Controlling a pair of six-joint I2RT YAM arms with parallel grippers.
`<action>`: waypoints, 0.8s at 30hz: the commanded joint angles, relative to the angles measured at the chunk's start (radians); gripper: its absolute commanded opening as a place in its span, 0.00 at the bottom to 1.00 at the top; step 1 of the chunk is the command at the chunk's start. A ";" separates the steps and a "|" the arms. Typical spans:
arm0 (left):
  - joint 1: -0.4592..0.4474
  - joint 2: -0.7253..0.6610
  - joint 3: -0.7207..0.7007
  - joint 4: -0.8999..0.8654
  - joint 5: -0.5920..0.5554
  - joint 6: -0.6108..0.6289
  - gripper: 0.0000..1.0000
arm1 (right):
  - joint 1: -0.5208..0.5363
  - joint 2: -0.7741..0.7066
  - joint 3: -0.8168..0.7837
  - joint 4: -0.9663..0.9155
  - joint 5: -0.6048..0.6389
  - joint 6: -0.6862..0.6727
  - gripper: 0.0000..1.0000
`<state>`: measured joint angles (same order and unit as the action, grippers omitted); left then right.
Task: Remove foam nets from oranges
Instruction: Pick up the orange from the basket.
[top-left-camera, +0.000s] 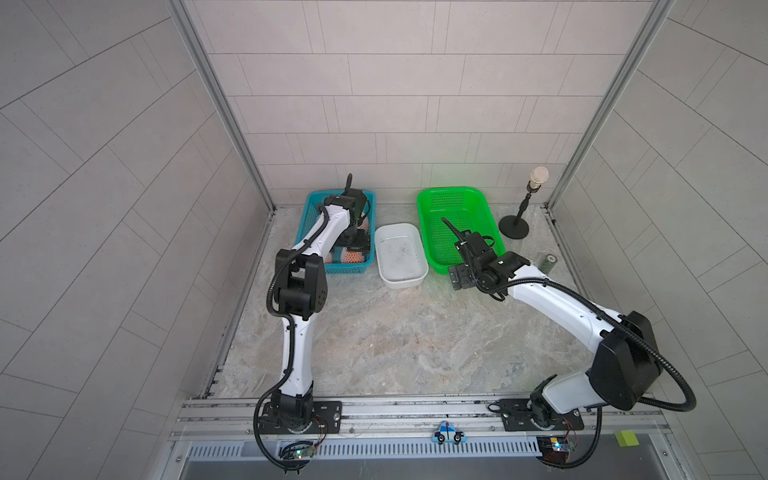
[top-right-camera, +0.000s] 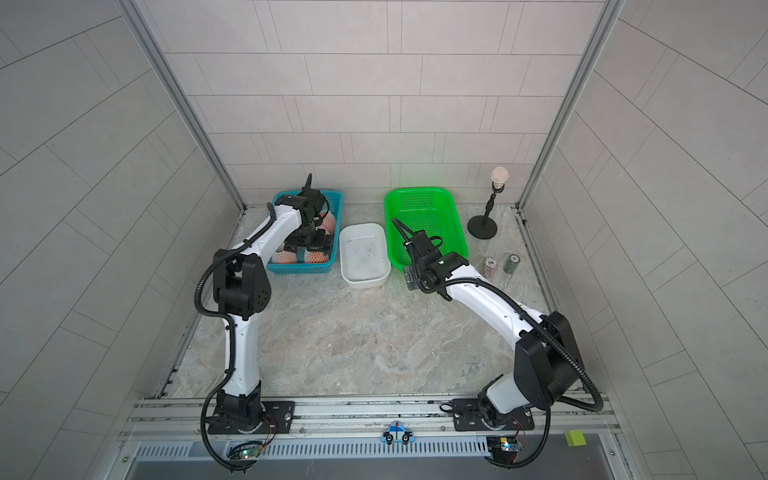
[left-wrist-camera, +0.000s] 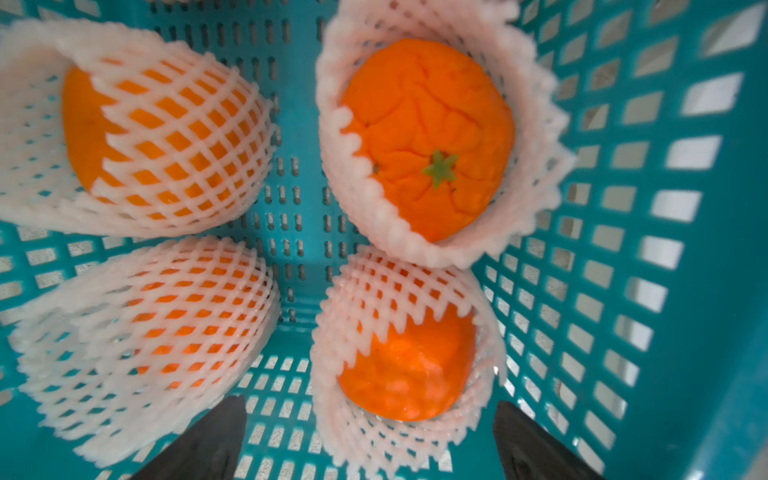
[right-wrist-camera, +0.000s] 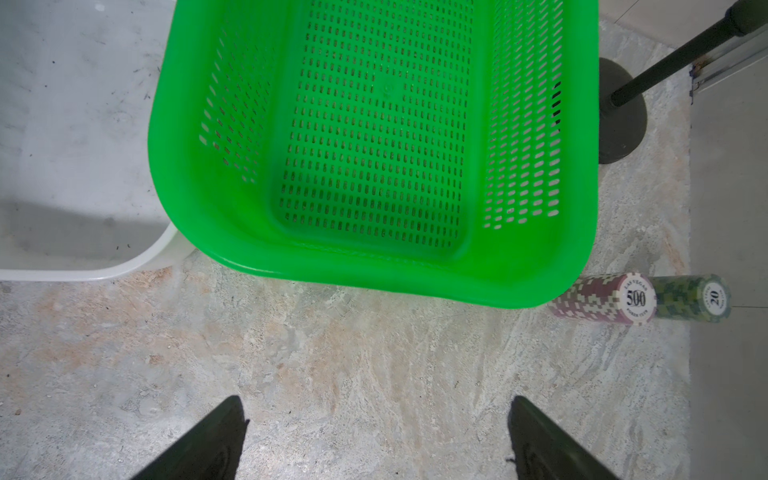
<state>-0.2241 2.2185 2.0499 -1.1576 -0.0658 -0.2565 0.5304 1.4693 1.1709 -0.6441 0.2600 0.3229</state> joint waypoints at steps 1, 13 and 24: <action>0.006 0.027 -0.006 -0.017 0.013 -0.014 1.00 | 0.006 -0.046 -0.021 0.016 0.024 0.009 1.00; 0.021 -0.005 -0.049 -0.007 -0.043 -0.021 0.99 | 0.006 -0.065 -0.043 0.022 0.017 0.007 1.00; 0.028 -0.045 -0.068 0.019 0.000 -0.028 0.95 | 0.006 -0.095 -0.060 0.037 0.020 -0.005 1.00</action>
<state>-0.2020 2.2265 1.9835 -1.1309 -0.0700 -0.2733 0.5304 1.4036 1.1233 -0.6052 0.2623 0.3218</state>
